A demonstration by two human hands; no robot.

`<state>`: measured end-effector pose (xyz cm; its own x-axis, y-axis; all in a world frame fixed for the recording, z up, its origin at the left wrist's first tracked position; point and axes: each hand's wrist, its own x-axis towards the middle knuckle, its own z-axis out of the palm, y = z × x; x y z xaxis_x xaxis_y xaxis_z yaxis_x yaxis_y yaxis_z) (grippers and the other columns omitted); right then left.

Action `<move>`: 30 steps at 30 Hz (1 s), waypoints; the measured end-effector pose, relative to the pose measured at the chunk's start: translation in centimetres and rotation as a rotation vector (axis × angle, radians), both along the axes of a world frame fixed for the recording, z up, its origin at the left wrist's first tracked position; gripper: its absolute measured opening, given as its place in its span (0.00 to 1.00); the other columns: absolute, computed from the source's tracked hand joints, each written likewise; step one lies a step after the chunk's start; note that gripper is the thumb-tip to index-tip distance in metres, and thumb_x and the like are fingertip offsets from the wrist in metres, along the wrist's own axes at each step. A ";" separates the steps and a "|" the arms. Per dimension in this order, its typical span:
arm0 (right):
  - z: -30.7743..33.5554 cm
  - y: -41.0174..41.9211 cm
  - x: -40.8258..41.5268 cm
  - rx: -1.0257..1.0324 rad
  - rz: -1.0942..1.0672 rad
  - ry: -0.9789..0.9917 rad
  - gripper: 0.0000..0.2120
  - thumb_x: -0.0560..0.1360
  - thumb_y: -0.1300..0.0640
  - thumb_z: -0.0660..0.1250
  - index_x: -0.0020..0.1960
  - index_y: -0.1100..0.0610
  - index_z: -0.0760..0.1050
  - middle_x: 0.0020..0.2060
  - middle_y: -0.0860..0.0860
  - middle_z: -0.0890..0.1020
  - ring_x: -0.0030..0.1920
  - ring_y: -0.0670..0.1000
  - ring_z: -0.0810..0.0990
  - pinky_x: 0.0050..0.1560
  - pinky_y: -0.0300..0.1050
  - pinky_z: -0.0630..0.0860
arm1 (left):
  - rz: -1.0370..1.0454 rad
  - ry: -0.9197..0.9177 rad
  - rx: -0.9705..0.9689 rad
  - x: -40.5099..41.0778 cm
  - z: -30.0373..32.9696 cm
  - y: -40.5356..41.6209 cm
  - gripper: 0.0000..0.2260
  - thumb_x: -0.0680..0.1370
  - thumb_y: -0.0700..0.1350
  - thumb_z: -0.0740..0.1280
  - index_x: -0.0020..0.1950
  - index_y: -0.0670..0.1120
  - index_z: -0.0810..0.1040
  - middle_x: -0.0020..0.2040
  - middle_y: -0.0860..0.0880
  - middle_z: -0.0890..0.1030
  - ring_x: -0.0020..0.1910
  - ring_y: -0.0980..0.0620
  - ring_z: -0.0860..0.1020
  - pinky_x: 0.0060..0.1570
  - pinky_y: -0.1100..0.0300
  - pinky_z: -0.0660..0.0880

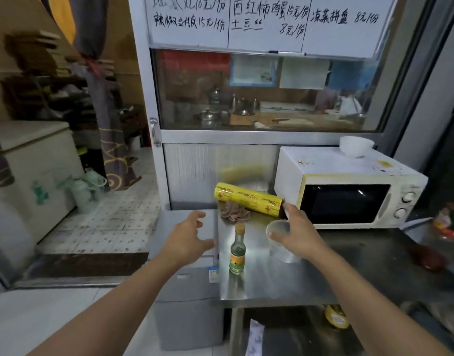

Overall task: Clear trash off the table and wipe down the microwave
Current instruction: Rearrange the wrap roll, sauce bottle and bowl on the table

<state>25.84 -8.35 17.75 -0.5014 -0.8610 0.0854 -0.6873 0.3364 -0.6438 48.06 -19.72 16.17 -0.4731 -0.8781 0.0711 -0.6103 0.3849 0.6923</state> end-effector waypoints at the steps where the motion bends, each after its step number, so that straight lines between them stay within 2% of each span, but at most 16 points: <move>1: 0.0 -1.2 -0.3 0.000 -0.005 0.003 0.40 0.71 0.51 0.72 0.75 0.54 0.53 0.70 0.55 0.62 0.68 0.55 0.66 0.64 0.45 0.65 | -0.003 -0.005 -0.001 -0.4 -0.1 -1.2 0.31 0.71 0.49 0.73 0.70 0.50 0.64 0.62 0.49 0.74 0.59 0.51 0.74 0.49 0.60 0.73; 6: -0.6 -6.3 -2.3 0.016 -0.049 0.010 0.38 0.71 0.52 0.72 0.74 0.54 0.55 0.68 0.56 0.64 0.66 0.54 0.67 0.63 0.43 0.65 | -0.043 -0.036 0.003 -2.6 -1.2 -7.6 0.31 0.71 0.51 0.73 0.70 0.51 0.64 0.63 0.50 0.74 0.58 0.52 0.74 0.49 0.62 0.70; 11: -1.8 -11.7 -3.8 0.038 -0.155 -0.003 0.38 0.71 0.53 0.72 0.74 0.54 0.55 0.67 0.56 0.64 0.65 0.56 0.68 0.61 0.46 0.68 | -0.159 -0.002 0.021 -4.8 -2.4 -15.5 0.29 0.71 0.49 0.73 0.69 0.51 0.65 0.64 0.48 0.74 0.60 0.50 0.74 0.51 0.60 0.71; 16: -2.8 -17.1 -4.4 0.055 -0.294 0.025 0.38 0.70 0.53 0.72 0.73 0.55 0.55 0.67 0.57 0.65 0.66 0.56 0.66 0.56 0.41 0.64 | -0.301 0.014 0.036 -6.9 -3.5 -24.5 0.30 0.70 0.47 0.74 0.69 0.50 0.65 0.64 0.47 0.75 0.62 0.50 0.74 0.54 0.60 0.72; 19: -3.3 -19.6 -4.4 0.074 -0.360 0.036 0.35 0.69 0.53 0.72 0.71 0.56 0.59 0.64 0.58 0.67 0.65 0.56 0.66 0.53 0.40 0.62 | -0.374 -0.021 0.043 -7.9 -4.4 -29.3 0.30 0.70 0.48 0.74 0.68 0.50 0.65 0.63 0.47 0.76 0.59 0.50 0.76 0.49 0.61 0.71; 23: -4.3 -21.5 -4.4 0.123 -0.461 -0.007 0.37 0.70 0.53 0.72 0.73 0.54 0.56 0.67 0.57 0.65 0.67 0.56 0.65 0.60 0.44 0.65 | -0.430 -0.046 0.097 -9.5 -5.6 -34.1 0.30 0.71 0.47 0.73 0.70 0.49 0.64 0.63 0.46 0.75 0.52 0.52 0.75 0.46 0.59 0.71; 27: -5.7 -23.1 -5.5 0.211 -0.519 -0.035 0.39 0.70 0.52 0.71 0.74 0.55 0.54 0.68 0.59 0.63 0.64 0.58 0.70 0.59 0.48 0.68 | -0.501 -0.033 0.178 -11.5 -7.3 -36.9 0.27 0.71 0.45 0.73 0.67 0.50 0.66 0.63 0.47 0.75 0.55 0.49 0.76 0.50 0.56 0.75; 30: -7.0 -24.5 -7.3 0.236 -0.524 -0.031 0.40 0.70 0.52 0.72 0.74 0.55 0.53 0.67 0.58 0.64 0.66 0.58 0.67 0.61 0.47 0.66 | -0.532 -0.033 0.209 -13.3 -8.5 -38.5 0.29 0.71 0.43 0.73 0.68 0.48 0.66 0.64 0.45 0.74 0.59 0.47 0.76 0.56 0.49 0.75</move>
<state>18.52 -32.85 10.75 -0.8652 -0.4912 -0.1005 -0.3723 0.7637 -0.5273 34.76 -58.22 7.71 -0.8527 -0.5127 -0.1004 -0.3925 0.5019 0.7708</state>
